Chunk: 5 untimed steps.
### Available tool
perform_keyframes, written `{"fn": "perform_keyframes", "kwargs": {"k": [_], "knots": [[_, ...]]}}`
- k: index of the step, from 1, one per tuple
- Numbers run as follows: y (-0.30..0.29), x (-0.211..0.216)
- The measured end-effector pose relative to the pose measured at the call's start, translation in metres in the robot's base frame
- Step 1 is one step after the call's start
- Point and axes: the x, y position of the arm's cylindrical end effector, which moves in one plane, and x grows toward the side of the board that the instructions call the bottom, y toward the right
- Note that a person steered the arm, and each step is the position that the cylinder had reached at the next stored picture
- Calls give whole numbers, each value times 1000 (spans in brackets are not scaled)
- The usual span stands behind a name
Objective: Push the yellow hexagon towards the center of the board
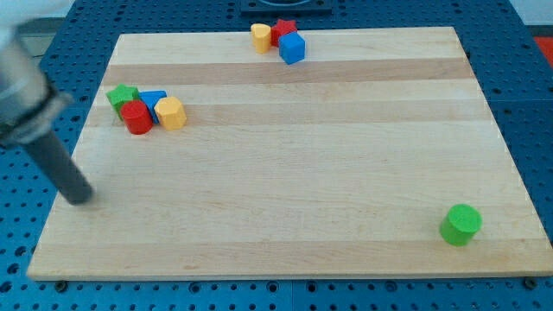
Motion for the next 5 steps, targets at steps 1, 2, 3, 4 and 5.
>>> {"fn": "perform_keyframes", "kwargs": {"k": [1, 2, 3, 4, 5], "knots": [[-5, -8], [-5, -21], [-5, -90], [-5, -129], [0, -138]]}}
